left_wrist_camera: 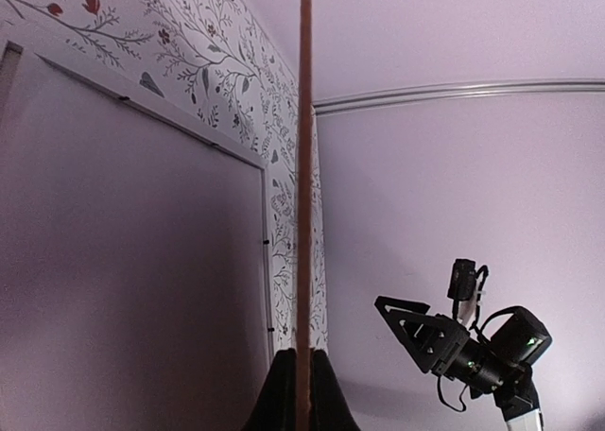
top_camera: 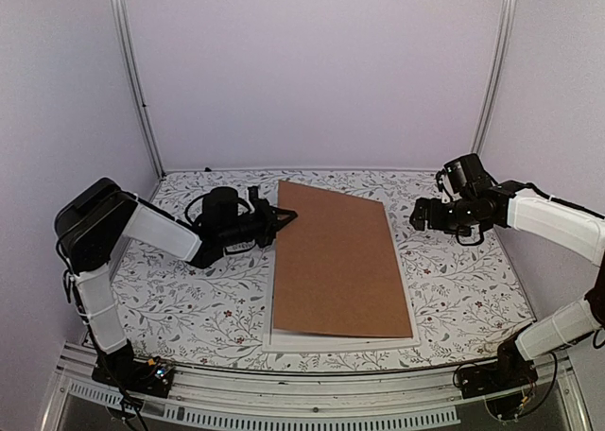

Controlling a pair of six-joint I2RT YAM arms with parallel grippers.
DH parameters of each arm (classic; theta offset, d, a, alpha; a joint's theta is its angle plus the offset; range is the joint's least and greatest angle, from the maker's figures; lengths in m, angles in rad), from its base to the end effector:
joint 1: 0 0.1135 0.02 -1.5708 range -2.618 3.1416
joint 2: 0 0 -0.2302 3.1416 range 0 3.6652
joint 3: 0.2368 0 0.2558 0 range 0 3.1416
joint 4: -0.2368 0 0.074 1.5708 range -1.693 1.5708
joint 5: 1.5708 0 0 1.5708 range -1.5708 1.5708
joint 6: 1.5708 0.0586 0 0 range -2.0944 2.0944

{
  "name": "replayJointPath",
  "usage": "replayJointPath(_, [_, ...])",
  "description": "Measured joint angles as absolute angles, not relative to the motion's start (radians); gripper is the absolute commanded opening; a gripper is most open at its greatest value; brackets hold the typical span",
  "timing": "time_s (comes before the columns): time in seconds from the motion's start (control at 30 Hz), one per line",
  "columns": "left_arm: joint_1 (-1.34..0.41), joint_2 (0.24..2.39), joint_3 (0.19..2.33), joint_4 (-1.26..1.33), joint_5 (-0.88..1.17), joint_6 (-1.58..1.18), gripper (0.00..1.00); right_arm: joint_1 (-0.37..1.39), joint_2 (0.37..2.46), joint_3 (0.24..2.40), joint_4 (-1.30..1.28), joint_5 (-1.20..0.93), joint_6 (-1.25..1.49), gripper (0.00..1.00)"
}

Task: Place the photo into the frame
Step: Place the backboard with the photo.

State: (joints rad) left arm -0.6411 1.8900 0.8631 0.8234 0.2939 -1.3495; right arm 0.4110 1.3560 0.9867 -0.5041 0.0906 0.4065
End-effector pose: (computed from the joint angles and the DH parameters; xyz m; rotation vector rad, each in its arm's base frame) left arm 0.3102 -0.2526 0.1241 -0.4894 2.0513 -1.5997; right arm 0.2858 0.1188 0.2032 0.0350 2.4555 0.2527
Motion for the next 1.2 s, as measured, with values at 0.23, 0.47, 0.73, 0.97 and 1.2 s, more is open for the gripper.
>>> replayJointPath(0.23, [-0.638, 1.903, 0.863, 0.816, 0.302, -1.346, 0.0, 0.411, 1.356, 0.981, -0.504, 0.091, 0.406, 0.99])
replayJointPath(0.47, [-0.633, 1.916, 0.863, 0.817, 0.305, -1.347, 0.0, 0.411, 1.356, 0.978, -0.505, 0.091, 0.406, 0.99])
replayJointPath(0.73, [-0.624, 1.927, 0.863, 0.818, 0.311, -1.362, 0.0, 0.411, 1.356, 0.977, -0.504, 0.091, 0.406, 0.99])
replayJointPath(0.97, [-0.616, 1.943, 0.874, 0.818, 0.321, -1.365, 0.0, 0.411, 1.356, 0.974, -0.504, 0.091, 0.406, 0.99])
replayJointPath(1.2, [-0.606, 1.973, 0.903, 0.817, 0.344, -1.365, 0.0, 0.411, 1.357, 0.974, -0.504, 0.091, 0.406, 0.99])
